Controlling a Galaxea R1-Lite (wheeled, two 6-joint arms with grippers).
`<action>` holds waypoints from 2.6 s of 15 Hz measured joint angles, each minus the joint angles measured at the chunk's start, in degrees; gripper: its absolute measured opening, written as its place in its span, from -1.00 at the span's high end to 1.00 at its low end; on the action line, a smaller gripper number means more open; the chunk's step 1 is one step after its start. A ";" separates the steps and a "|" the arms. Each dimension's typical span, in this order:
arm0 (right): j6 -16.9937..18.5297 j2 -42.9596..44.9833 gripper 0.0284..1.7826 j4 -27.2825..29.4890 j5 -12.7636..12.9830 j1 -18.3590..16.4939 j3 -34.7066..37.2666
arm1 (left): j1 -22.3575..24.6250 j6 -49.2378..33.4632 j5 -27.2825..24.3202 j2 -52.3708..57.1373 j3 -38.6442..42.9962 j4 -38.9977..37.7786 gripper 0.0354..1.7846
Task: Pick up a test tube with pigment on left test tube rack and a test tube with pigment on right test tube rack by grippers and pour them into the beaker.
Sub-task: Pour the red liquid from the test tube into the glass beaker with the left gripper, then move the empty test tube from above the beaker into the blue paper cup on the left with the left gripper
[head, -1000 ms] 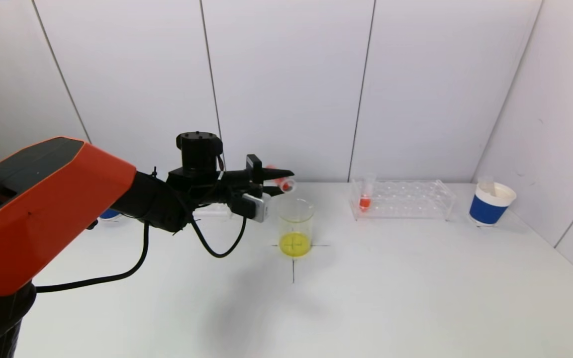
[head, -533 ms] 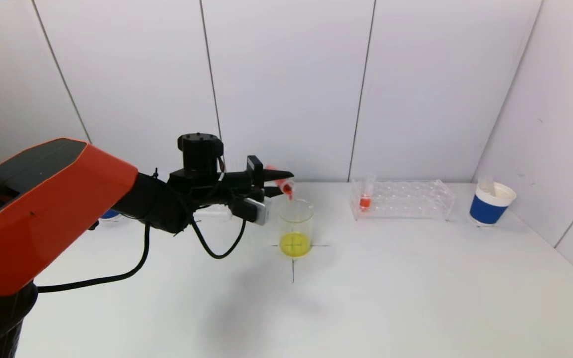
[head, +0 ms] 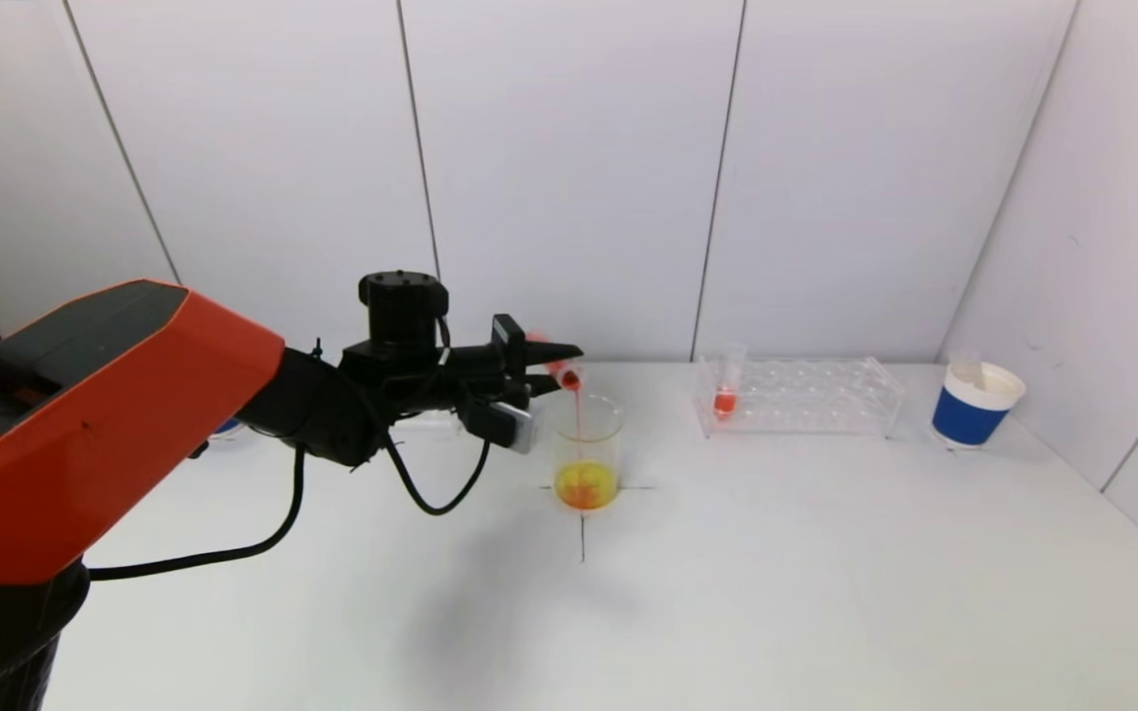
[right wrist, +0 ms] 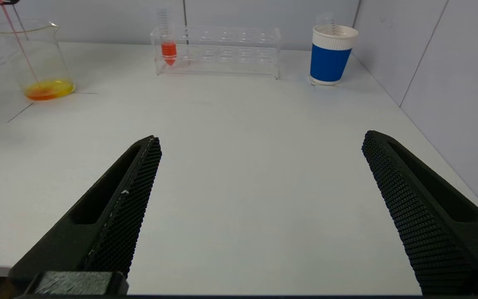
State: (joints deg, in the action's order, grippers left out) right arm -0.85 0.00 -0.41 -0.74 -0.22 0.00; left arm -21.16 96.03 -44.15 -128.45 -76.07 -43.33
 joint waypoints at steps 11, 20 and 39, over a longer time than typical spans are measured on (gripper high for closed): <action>0.00 0.00 -0.98 0.00 0.00 0.00 0.00 | -0.24 7.67 2.21 0.61 -0.22 1.22 0.52; 0.00 0.00 -0.98 0.00 0.00 0.00 0.00 | -1.55 12.06 4.47 1.83 -0.24 2.17 0.52; 0.01 0.00 -0.98 0.00 -0.02 0.00 0.00 | -2.34 18.33 5.73 3.25 -0.02 4.77 0.52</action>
State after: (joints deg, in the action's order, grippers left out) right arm -0.84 0.00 -0.41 -0.77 -0.22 0.00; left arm -23.50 114.36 -38.42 -125.20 -76.09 -38.56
